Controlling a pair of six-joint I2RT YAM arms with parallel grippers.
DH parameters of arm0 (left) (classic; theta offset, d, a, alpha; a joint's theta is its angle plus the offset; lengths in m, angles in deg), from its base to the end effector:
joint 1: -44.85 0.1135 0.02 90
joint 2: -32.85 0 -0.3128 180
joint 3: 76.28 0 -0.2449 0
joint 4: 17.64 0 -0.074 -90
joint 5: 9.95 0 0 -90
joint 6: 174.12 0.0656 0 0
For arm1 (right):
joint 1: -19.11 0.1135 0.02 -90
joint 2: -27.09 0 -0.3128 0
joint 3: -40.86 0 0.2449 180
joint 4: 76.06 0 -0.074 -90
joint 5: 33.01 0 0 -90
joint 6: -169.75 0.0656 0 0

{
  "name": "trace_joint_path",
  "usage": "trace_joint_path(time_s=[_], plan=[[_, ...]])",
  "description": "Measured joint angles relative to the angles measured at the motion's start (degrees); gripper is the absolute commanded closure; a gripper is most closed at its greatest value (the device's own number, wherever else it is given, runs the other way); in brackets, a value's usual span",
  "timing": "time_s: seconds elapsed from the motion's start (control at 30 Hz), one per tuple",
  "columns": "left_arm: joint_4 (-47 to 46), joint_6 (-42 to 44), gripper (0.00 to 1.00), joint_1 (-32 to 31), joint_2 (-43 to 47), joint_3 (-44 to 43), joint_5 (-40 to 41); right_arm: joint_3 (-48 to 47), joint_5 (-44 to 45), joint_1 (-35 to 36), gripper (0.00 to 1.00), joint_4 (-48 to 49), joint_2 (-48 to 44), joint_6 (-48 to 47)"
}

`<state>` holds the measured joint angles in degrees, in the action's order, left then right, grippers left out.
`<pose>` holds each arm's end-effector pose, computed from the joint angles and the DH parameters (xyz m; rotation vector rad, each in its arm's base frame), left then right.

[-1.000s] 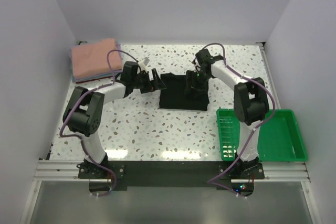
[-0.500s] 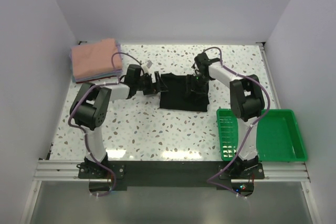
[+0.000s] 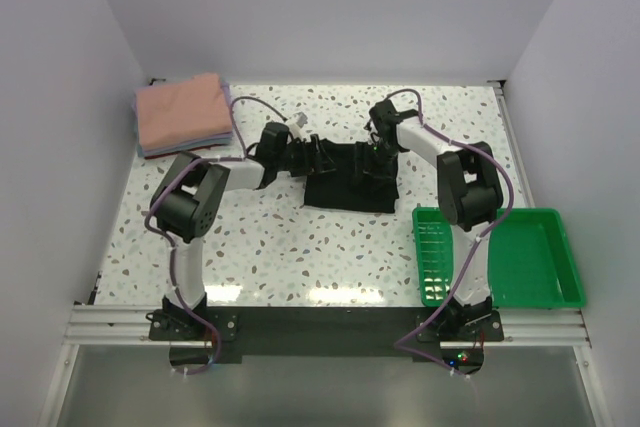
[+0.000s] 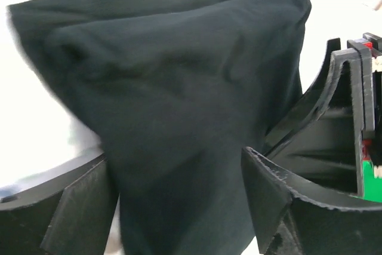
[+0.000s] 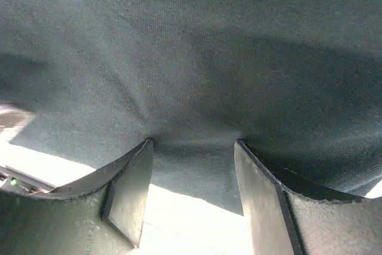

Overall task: Fold and stack the t-shirts
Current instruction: Neatly place the folded tshirt to the corner

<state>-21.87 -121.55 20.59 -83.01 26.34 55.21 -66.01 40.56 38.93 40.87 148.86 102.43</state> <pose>0.4067 -0.2135 0.1674 0.0024 2.3134 -1.0576 0.4170 0.1700 0.1825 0.0293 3.0066 0.5193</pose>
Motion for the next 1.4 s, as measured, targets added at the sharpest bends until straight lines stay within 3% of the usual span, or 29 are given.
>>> trace_joint_path(time_s=[0.07,0.17,0.2,0.27,0.37,0.4,0.43,0.7,0.9,1.07,1.27,1.4], plan=[[0.0,-0.3,0.24,-1.5,-1.2,-1.4,0.6,-0.1,0.0,0.0,0.39,0.0,0.0,0.0],[1.7,-0.7,0.42,-3.5,-3.0,-4.2,2.2,-0.1,0.0,0.0,0.39,-0.2,0.1,0.0],[2.5,-0.9,0.54,-4.1,-3.6,-5.2,2.7,-0.1,0.0,0.0,0.39,-0.2,0.1,0.0],[4.6,-1.1,0.7,-4.8,-4.7,-6.7,4.0,-0.1,0.0,0.0,0.39,-0.3,0.1,0.0],[6.7,-1.7,0.83,-4.8,-5.2,-7.6,4.8,-0.1,0.0,0.0,0.39,-0.2,0.1,0.0],[7.2,-2.0,0.96,-4.8,-5.2,-7.8,5.0,-0.1,0.0,0.0,0.39,-0.2,0.1,0.0],[7.6,-2.3,1.0,-4.9,-5.2,-7.9,5.1,0.0,0.0,0.0,0.39,-0.2,0.1,0.0],[18.5,0.2,1.0,-5.9,-5.2,-13.5,10.7,0.0,0.0,0.0,0.39,-0.2,0.1,-0.2],[35.4,7.9,1.0,-6.3,-5.2,-21.9,20.0,-0.3,0.3,0.4,0.38,-0.5,-0.5,-1.2],[49.0,16.9,1.0,-4.5,-5.6,-29.5,32.3,-0.3,2.4,0.3,0.38,-2.7,-1.6,-2.7],[57.8,25.2,1.0,-1.9,-7.5,-36.8,43.5,-0.3,3.3,0.1,0.38,-4.2,-2.4,-3.2],[60.8,29.6,1.0,-1.1,-8.5,-40.0,46.7,-0.3,3.3,0.1,0.38,-4.3,-3.0,-3.4]])
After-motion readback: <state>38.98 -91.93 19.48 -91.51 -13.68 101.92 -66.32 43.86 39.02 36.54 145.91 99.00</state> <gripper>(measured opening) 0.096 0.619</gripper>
